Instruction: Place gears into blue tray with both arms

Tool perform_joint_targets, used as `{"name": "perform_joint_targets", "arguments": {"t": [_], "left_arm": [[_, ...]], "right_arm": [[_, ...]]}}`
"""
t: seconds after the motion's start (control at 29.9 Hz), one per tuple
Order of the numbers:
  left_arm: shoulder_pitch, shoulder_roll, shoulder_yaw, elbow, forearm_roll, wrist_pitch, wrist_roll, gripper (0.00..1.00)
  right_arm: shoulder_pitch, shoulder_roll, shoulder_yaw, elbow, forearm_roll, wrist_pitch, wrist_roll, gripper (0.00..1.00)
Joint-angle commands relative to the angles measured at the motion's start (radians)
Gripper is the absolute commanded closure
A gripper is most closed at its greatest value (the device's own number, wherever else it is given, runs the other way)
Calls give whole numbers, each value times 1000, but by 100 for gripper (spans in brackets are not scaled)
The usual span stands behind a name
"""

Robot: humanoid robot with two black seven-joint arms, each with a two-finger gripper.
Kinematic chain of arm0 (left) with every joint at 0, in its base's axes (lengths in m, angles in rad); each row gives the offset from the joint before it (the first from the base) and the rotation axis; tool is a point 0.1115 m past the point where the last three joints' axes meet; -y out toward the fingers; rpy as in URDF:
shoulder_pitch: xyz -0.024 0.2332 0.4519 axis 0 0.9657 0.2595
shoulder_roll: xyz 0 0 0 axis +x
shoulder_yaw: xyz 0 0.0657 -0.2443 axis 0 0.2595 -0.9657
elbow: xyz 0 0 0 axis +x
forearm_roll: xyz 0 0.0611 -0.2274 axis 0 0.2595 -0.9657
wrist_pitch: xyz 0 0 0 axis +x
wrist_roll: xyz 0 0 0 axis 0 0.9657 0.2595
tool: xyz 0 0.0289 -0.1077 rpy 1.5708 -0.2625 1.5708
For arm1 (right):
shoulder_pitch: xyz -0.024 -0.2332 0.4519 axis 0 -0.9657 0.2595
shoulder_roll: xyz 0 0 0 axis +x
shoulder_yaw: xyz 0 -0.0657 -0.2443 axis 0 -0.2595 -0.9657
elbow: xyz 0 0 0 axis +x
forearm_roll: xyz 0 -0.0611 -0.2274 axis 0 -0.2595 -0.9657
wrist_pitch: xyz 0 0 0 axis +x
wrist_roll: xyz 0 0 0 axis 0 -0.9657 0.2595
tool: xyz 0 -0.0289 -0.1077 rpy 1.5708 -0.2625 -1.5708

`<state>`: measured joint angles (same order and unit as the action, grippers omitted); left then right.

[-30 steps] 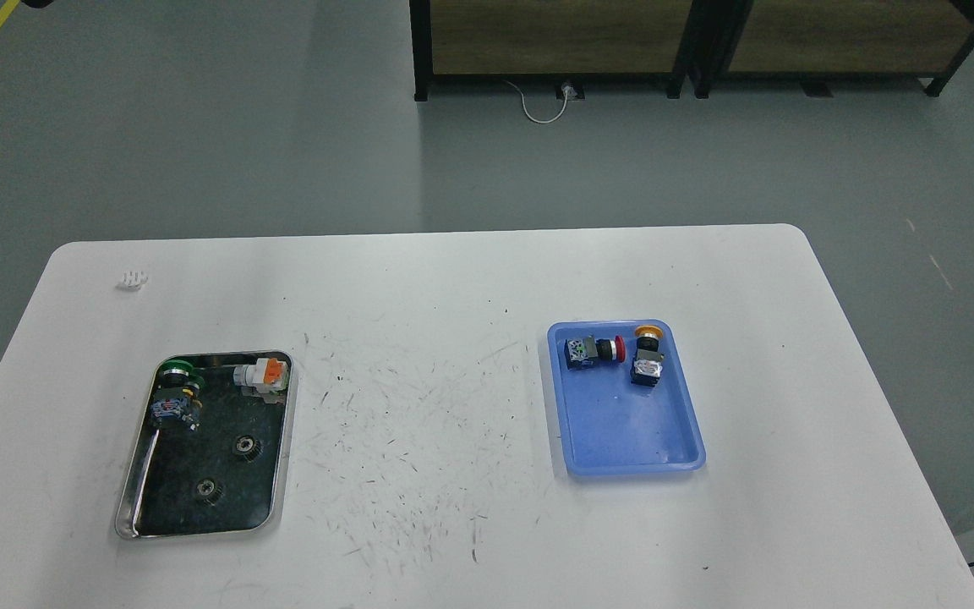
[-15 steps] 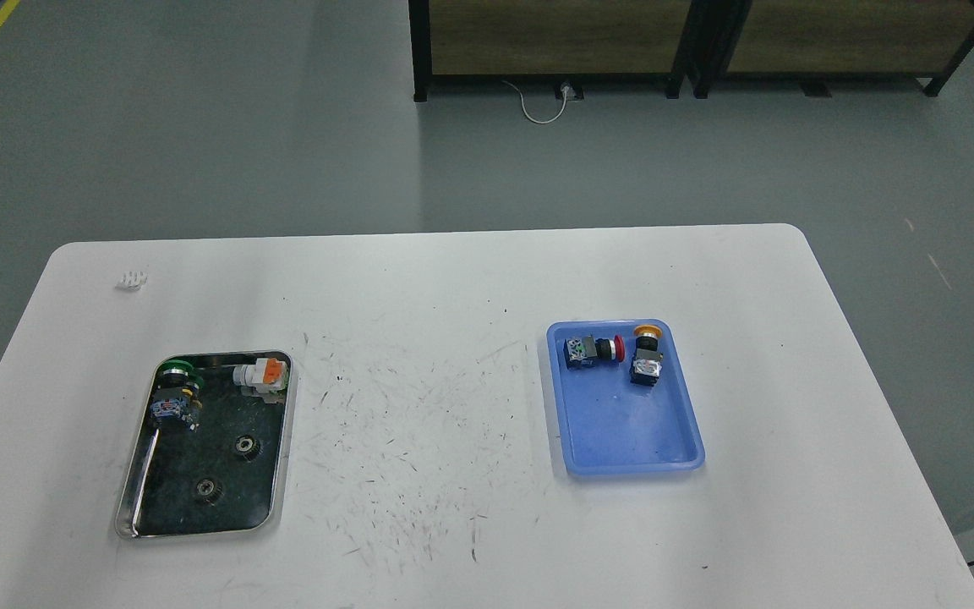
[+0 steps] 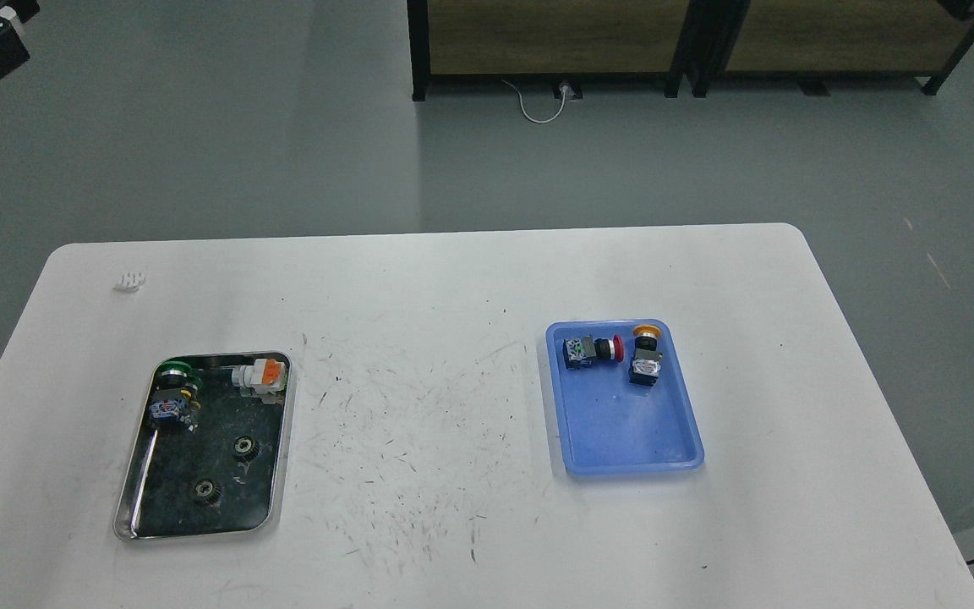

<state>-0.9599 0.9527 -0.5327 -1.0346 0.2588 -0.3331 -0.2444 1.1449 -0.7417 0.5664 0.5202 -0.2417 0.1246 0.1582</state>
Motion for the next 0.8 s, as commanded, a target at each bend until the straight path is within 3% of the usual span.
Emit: {"name": "perform_joint_targets", "arguments": {"t": [0.0, 0.2, 0.37, 0.77], "left_arm": [[75, 1, 14, -2, 85, -26, -68, 1], [184, -9, 42, -48, 223, -52, -115, 1], [242, -23, 92, -65, 364, -52, -202, 2], [431, -23, 134, -167, 433, 55, -205, 2]], "right_arm": [[21, 4, -39, -3, -1, -6, 0, 0], [87, 4, -128, -11, -16, -14, 1, 0], [110, 7, -175, -11, -18, -54, -2, 0], [110, 33, -200, -23, -21, -72, -5, 0]]}}
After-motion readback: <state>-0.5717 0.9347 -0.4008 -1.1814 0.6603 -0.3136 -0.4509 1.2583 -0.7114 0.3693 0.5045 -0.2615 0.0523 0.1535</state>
